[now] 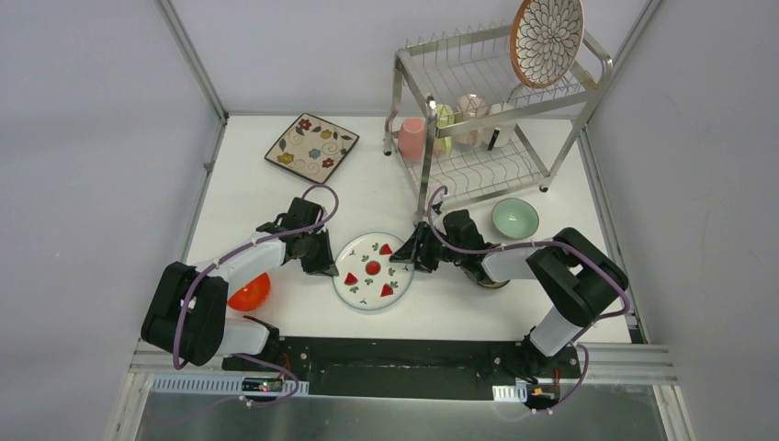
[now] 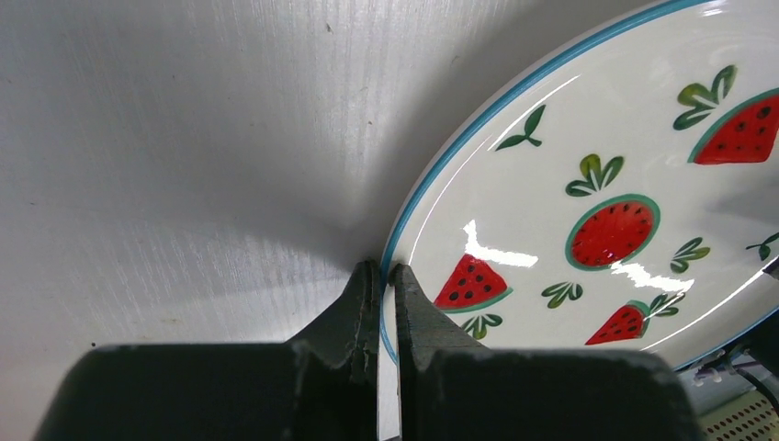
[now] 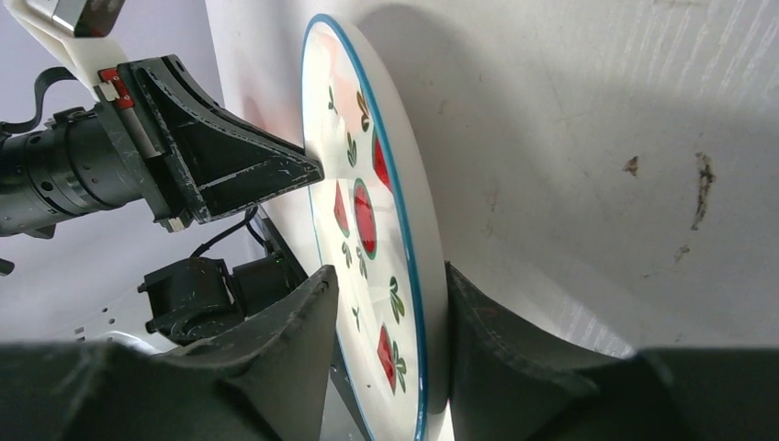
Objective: Load the mixed dishes into the dish rack
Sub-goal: Pick up the plate at the center of the board.
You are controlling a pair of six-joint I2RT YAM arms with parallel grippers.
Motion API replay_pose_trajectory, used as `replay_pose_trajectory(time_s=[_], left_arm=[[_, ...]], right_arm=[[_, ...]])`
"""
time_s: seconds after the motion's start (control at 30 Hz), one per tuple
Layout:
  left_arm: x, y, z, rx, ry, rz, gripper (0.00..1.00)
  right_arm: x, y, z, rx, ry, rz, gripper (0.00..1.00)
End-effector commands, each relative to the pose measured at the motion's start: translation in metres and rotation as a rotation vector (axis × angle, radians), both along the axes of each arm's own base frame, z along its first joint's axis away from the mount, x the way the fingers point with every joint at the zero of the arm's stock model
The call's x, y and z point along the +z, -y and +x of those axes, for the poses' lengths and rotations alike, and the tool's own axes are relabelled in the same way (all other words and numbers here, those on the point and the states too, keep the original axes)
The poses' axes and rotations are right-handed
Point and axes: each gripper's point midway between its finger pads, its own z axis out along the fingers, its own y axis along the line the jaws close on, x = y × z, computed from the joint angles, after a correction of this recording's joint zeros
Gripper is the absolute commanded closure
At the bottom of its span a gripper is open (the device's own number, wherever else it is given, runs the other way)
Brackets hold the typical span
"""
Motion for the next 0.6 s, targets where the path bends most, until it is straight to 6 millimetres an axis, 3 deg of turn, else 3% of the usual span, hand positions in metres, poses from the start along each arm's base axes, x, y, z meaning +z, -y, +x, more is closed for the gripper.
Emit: replay_pose_trajectory(time_s=[0.0,0.33,0.37,0.4,0.43,0.57], left_arm=[[0.031,0.036,0.014,-0.058,0.087,-0.181,1.0],[0.039,0.039,0.013,-0.06,0.106,-0.209,0.98],[0.042,0.04,0.012,-0.066,0.109,-0.217,0.96],[0.046,0.041,0.012,-0.071,0.112,-0.225,0.94],[0.049,0.041,0.012,-0.074,0.116,-0.228,0.92],[0.065,0.041,0.011,-0.075,0.148,-0.242,0.83]], right_arm=[[0.079,-0.037,-0.004,0.114,0.15,0.212,0.56],[0.09,-0.029,-0.002,0.062,0.174,0.205,0.85],[0.091,-0.026,0.001,0.041,0.193,0.189,0.93],[0.095,-0.024,-0.002,0.042,0.191,0.182,0.93],[0.096,-0.02,0.002,0.024,0.213,0.158,1.0],[0.105,-0.006,0.003,-0.016,0.265,0.097,1.0]])
